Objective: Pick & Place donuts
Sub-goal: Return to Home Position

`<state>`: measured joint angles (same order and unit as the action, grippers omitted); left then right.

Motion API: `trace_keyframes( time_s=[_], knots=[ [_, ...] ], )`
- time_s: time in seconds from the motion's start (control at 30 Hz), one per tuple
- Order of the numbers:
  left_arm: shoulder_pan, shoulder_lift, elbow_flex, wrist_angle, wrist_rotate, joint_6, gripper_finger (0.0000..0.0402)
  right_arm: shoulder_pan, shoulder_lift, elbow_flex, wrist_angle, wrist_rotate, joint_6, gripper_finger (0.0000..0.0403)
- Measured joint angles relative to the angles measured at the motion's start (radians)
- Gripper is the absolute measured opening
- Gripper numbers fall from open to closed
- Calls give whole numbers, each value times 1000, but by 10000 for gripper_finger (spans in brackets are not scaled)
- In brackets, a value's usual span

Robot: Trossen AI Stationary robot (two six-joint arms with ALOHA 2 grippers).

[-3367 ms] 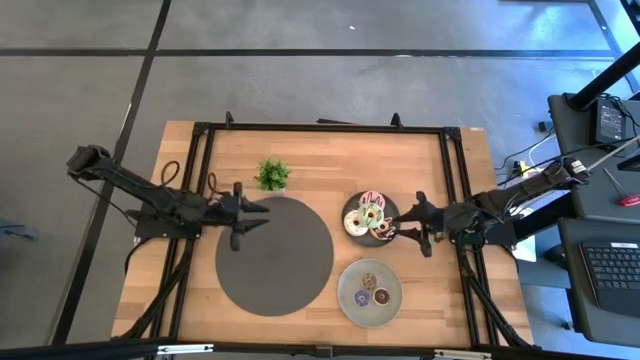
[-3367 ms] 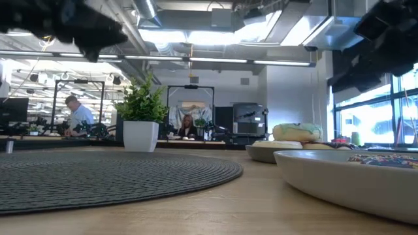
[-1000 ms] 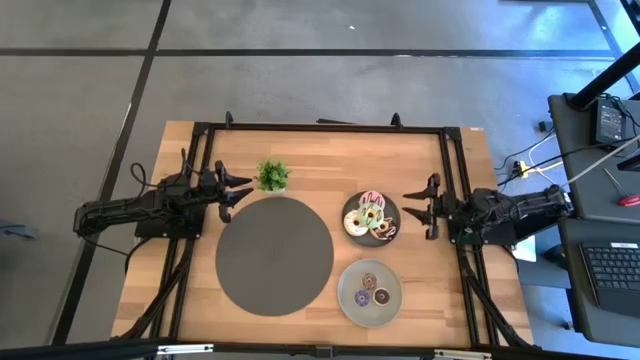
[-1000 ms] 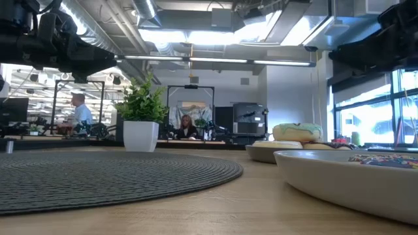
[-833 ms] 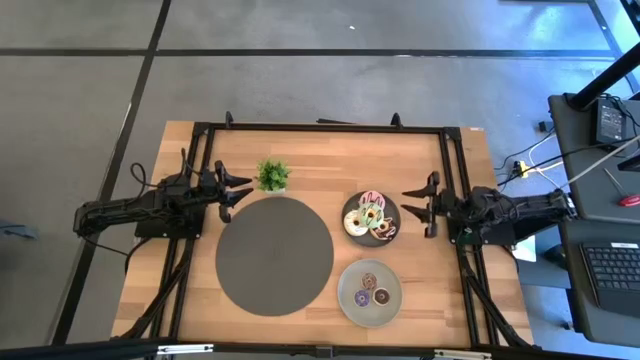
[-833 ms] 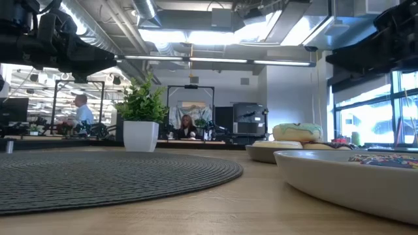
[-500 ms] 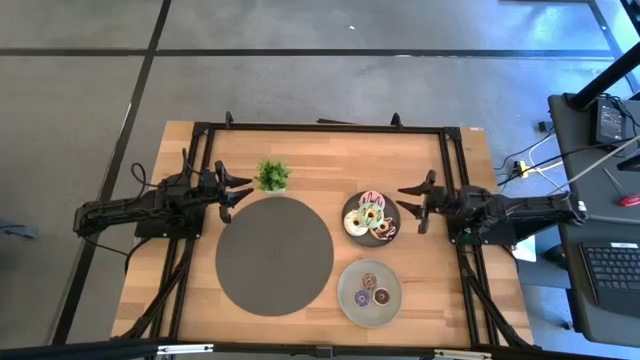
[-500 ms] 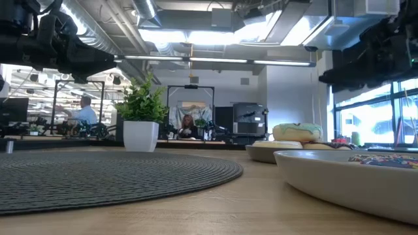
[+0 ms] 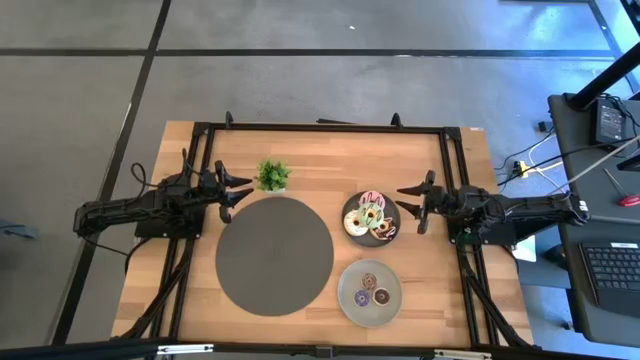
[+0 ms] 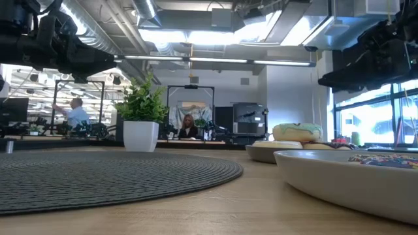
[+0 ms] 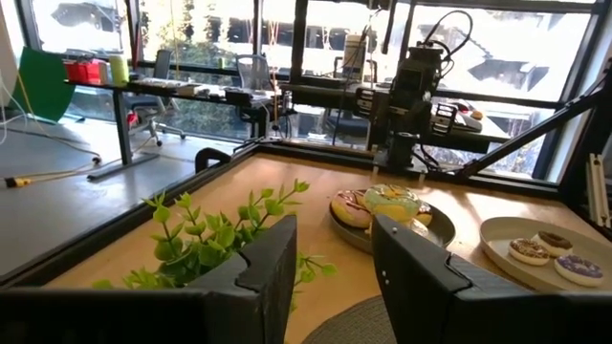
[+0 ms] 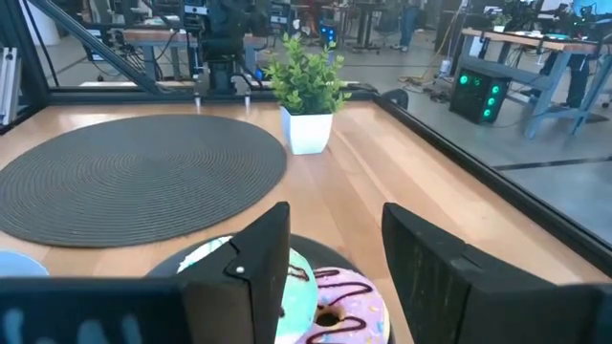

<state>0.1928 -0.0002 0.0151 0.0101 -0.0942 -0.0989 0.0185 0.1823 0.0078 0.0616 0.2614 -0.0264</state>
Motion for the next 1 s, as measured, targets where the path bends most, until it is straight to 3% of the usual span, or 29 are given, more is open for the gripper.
trace_keyframes(
  time_s=[0.43,1.0],
  knots=[
    [0,0,0,0,0,8,132,0,-180,0,1,0,-56,168],
    [0,0,0,0,-1,8,132,-9,-177,0,1,16,-64,168]
  ],
)
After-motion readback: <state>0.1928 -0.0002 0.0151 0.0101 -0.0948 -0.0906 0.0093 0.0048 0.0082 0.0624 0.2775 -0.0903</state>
